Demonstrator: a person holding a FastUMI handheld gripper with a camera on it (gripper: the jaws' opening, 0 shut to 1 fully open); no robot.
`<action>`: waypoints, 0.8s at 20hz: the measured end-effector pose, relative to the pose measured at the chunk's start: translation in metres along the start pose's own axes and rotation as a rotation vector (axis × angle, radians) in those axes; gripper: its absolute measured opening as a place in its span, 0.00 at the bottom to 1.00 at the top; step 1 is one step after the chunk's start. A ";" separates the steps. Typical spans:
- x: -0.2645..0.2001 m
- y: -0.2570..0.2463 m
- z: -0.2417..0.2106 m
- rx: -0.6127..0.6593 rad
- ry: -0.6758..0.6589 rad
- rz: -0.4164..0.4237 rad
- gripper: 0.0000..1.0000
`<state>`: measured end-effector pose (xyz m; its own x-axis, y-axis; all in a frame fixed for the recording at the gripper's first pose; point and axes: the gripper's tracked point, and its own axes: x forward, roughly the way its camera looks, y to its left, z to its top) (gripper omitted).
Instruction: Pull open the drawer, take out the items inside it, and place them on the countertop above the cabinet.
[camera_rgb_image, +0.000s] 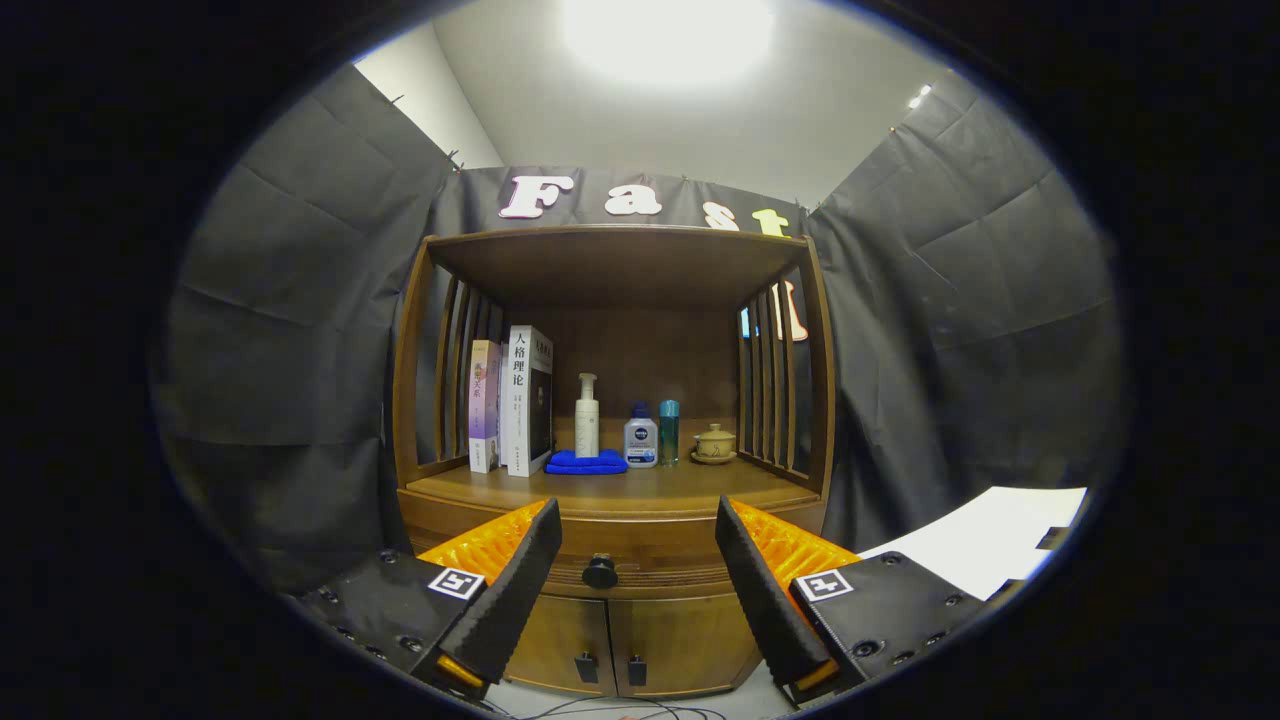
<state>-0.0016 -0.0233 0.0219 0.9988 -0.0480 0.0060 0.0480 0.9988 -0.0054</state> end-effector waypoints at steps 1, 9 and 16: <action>0.003 0.000 -0.005 0.009 0.012 -0.005 0.97; 0.065 0.003 -0.036 -0.003 0.047 0.001 0.97; 0.119 0.029 -0.088 -0.015 0.152 0.041 0.97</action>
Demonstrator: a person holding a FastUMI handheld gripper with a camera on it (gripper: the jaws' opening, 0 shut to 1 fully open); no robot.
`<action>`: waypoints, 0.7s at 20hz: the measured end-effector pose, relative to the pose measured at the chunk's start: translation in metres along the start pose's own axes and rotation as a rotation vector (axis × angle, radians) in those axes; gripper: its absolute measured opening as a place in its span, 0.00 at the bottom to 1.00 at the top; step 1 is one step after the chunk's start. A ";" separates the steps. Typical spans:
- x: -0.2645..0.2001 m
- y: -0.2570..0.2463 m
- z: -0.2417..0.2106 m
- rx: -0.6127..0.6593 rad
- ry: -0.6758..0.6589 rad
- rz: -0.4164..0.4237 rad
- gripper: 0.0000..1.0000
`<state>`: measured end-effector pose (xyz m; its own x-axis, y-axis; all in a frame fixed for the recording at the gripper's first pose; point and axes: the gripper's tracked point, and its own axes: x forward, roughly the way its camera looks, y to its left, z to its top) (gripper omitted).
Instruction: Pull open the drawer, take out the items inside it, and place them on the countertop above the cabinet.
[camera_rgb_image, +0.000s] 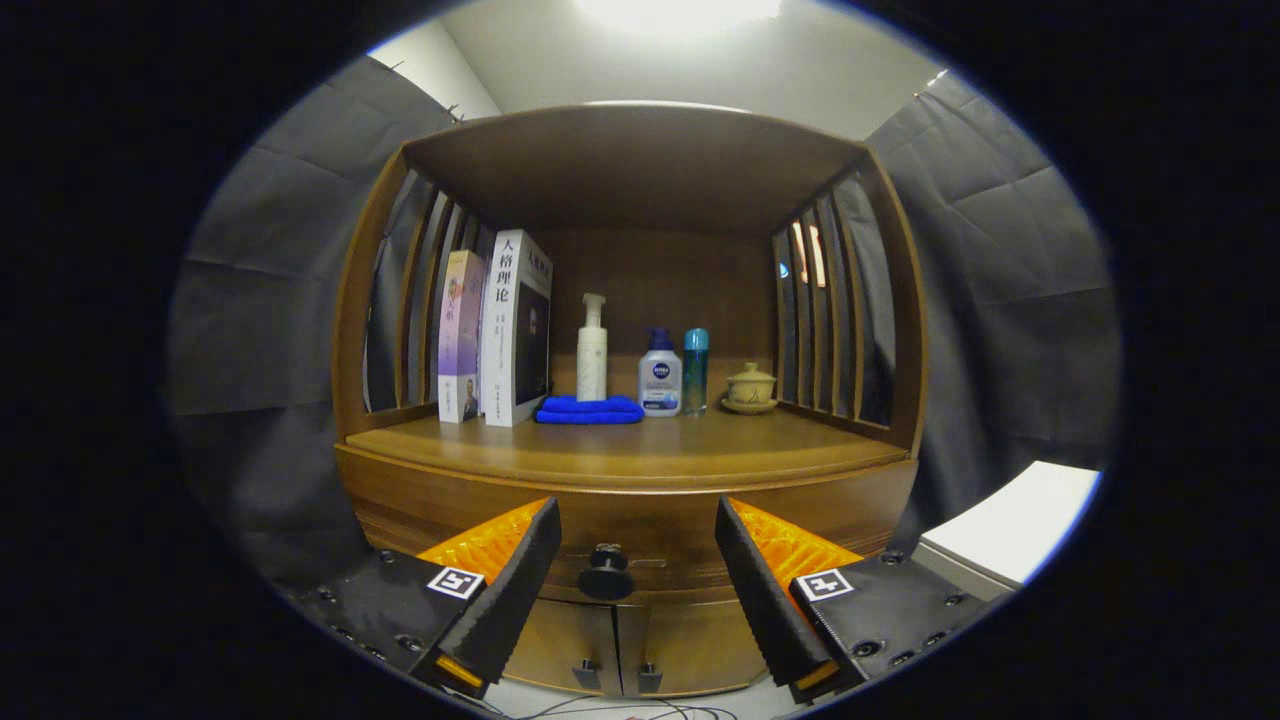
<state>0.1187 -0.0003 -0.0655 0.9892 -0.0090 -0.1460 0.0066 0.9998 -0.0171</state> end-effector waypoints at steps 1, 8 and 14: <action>0.005 0.003 -0.005 0.003 0.015 0.003 0.98; 0.042 0.021 -0.059 -0.024 0.157 0.049 0.98; 0.048 0.023 -0.074 -0.008 0.193 0.056 0.72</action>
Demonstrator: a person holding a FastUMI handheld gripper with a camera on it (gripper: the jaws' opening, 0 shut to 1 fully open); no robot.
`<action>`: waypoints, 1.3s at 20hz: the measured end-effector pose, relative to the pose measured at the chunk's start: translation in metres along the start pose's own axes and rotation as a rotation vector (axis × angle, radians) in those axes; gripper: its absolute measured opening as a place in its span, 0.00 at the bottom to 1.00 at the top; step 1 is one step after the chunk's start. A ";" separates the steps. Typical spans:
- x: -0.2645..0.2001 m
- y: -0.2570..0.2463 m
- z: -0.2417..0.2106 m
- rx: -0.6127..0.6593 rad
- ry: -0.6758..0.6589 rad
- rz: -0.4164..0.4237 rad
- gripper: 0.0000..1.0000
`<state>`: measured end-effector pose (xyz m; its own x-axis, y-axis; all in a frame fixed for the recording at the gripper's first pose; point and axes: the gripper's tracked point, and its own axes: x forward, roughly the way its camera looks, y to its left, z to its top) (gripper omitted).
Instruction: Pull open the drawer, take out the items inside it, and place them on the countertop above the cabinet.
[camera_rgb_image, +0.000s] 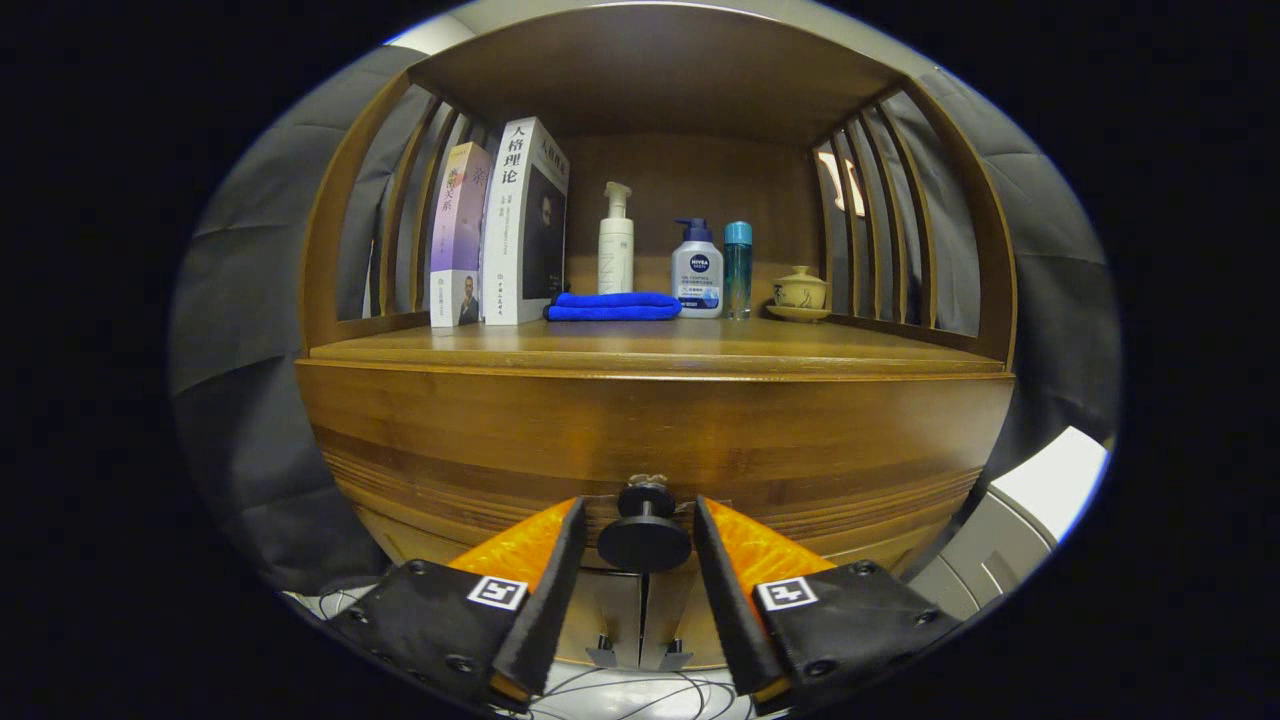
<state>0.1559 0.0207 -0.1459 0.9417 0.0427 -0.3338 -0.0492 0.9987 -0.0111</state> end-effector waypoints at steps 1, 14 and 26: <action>0.001 -0.002 0.000 -0.005 -0.003 -0.006 0.66; -0.009 -0.005 -0.007 -0.045 0.049 0.003 0.26; -0.091 -0.004 -0.027 -0.058 0.044 0.004 0.26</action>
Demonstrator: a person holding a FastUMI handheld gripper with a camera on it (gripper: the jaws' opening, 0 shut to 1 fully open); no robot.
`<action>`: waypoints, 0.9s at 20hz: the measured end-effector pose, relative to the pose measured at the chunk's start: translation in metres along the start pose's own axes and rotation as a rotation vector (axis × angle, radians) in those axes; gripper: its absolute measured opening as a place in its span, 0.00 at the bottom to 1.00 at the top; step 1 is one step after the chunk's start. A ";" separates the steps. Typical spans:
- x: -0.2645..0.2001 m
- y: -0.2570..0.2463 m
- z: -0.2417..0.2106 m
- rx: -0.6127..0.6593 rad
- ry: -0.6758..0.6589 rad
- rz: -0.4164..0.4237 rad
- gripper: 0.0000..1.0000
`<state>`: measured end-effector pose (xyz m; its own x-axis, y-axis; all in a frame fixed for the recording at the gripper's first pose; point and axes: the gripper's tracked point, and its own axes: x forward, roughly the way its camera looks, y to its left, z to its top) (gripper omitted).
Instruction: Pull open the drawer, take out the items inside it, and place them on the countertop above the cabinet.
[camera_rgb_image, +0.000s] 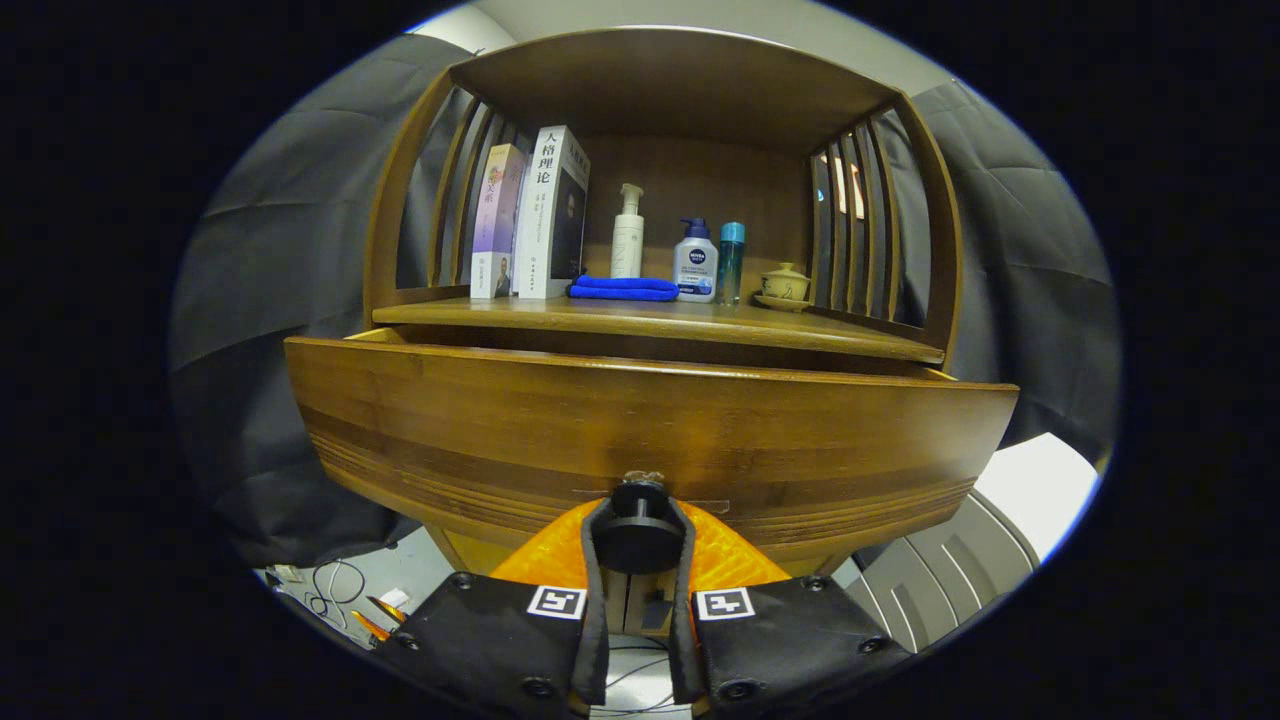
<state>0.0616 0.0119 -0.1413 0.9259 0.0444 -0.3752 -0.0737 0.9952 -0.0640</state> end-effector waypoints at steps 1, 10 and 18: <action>-0.007 0.000 -0.002 0.000 0.001 -0.002 0.26; -0.057 0.007 -0.026 -0.004 0.028 -0.024 0.26; -0.088 0.016 -0.038 -0.001 0.054 -0.020 0.26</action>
<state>-0.0354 0.0210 -0.1439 0.9060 0.0196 -0.4229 -0.0557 0.9958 -0.0732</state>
